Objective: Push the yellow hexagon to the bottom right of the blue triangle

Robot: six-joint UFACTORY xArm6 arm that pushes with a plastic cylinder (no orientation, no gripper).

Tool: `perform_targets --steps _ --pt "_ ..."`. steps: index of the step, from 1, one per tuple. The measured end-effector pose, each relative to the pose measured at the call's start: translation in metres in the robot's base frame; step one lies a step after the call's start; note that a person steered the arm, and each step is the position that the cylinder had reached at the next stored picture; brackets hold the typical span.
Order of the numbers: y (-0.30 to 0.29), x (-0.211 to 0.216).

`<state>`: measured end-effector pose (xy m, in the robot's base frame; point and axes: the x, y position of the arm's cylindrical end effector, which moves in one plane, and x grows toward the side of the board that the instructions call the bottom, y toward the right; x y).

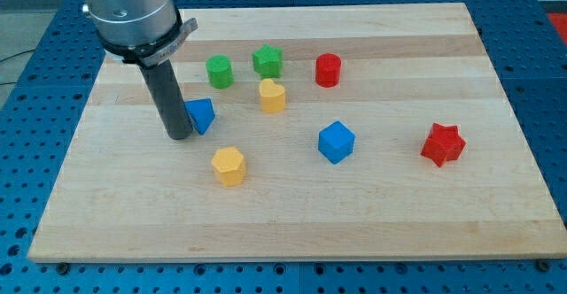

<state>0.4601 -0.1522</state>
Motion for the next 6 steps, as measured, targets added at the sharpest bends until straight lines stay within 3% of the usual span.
perform_targets --steps 2,4,5,6 --pt "0.024 -0.017" --pt "0.014 0.137" --pt "0.065 0.1" --pt "0.073 0.041"
